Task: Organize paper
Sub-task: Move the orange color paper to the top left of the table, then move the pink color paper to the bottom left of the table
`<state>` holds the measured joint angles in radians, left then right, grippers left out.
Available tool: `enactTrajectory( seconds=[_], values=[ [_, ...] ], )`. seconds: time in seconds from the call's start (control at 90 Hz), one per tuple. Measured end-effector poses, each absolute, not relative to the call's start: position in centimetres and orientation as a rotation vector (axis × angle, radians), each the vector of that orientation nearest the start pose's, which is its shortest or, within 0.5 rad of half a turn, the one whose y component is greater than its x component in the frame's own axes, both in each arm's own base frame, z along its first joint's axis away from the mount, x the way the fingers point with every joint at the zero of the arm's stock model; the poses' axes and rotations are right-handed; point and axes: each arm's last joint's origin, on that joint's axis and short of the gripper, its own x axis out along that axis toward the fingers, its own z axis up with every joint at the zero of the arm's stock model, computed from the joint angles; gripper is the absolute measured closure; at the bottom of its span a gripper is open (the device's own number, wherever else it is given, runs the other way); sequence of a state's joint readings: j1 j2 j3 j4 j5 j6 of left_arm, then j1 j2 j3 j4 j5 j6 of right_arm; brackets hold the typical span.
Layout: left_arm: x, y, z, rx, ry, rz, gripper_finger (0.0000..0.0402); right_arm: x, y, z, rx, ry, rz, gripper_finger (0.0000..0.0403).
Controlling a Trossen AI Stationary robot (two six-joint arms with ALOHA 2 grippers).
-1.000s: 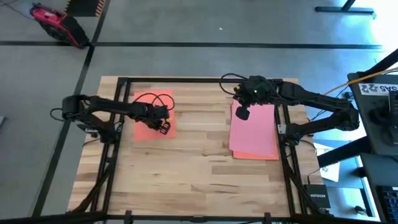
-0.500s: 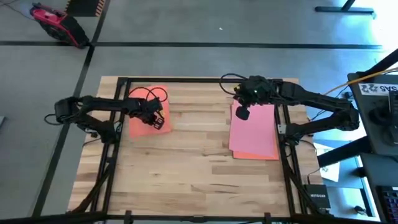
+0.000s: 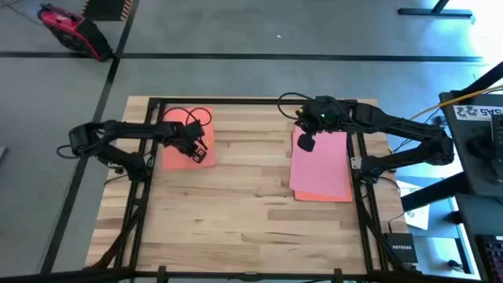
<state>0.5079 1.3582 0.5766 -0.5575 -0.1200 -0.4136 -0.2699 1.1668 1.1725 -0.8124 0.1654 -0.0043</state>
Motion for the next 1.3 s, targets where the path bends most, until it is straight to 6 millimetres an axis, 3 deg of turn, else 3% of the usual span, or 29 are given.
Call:
enactTrajectory(
  seconds=[0.433,0.967,1.3],
  values=[
    [17.8,10.3,14.1,-0.604,1.192,0.811,0.0402,21.8,-6.5,33.8,0.064,0.807,-0.42,0.0403],
    [16.3,11.6,14.0,-0.606,1.243,0.925,0.0402,21.8,-6.5,33.8,0.07,0.806,-0.423,0.0403],
    [19.0,11.8,16.9,-0.724,1.051,0.981,0.0402,21.8,-6.5,33.8,0.087,0.803,-0.428,0.0403]
  ],
)
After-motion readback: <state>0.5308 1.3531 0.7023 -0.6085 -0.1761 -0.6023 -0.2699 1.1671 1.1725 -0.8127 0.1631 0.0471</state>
